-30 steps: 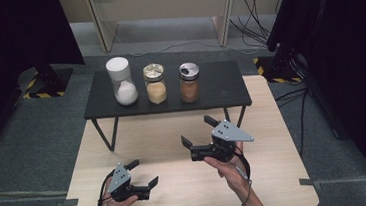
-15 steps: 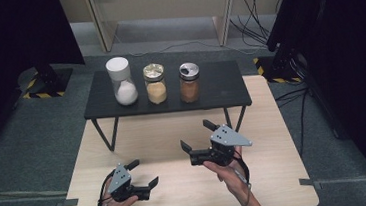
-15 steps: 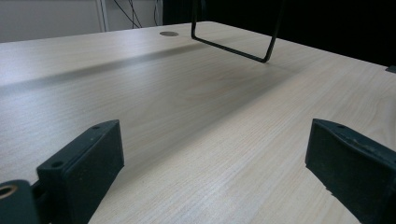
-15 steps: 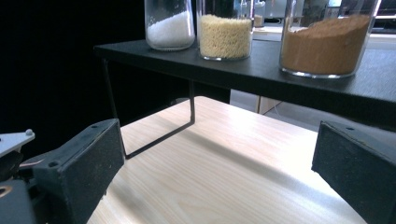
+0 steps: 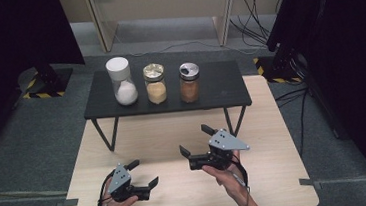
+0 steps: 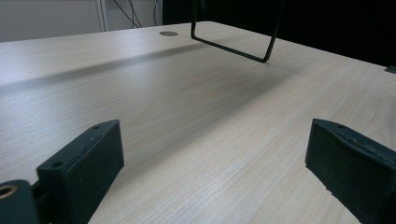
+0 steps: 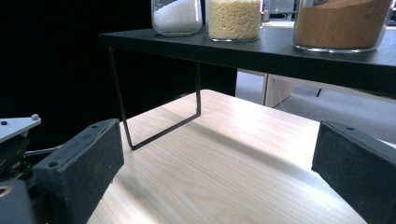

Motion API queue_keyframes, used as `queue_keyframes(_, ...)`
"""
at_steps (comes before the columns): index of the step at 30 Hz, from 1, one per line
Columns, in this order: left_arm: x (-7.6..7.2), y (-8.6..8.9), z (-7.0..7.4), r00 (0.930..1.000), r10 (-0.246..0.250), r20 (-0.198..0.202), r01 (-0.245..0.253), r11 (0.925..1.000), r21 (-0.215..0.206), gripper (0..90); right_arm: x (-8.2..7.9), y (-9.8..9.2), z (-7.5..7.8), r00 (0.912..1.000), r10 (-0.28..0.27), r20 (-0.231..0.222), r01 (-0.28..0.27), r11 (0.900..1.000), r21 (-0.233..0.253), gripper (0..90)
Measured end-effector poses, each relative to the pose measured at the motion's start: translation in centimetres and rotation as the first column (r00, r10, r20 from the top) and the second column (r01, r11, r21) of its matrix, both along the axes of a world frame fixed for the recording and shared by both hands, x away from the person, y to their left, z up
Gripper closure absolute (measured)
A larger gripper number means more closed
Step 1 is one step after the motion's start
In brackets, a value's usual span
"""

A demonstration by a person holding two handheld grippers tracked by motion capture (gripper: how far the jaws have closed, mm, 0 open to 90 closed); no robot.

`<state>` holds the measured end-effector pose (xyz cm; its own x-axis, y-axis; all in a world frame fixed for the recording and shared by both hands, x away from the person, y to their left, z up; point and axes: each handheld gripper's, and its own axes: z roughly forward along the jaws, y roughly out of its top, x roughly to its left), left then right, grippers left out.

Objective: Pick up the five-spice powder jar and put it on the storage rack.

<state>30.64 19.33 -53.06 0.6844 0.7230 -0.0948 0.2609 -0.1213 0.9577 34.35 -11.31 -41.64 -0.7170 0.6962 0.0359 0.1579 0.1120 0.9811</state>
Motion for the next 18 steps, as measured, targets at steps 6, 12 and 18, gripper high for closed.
queue_keyframes(6, 0.0, 0.0, 0.0, 1.0, 0.0, 0.0, 0.0, 1.0, 0.0, 3.6, -0.2, 0.2, -0.6, 0.9999, 0.012, -0.01, -0.012, 1.0, -0.009, 2.3)
queue_keyframes(12, 0.0, 0.0, 0.0, 1.0, 0.0, 0.0, 0.0, 1.0, 0.0, 3.7, -0.4, 0.3, -1.3, 0.9997, 0.017, -0.019, -0.017, 1.0, -0.016, 2.3)
queue_keyframes(18, 0.0, 0.0, 0.0, 1.0, 0.0, 0.0, 0.0, 1.0, 0.0, 3.7, -0.5, 0.3, -1.7, 0.9995, 0.02, -0.026, -0.02, 1.0, -0.021, 2.3)
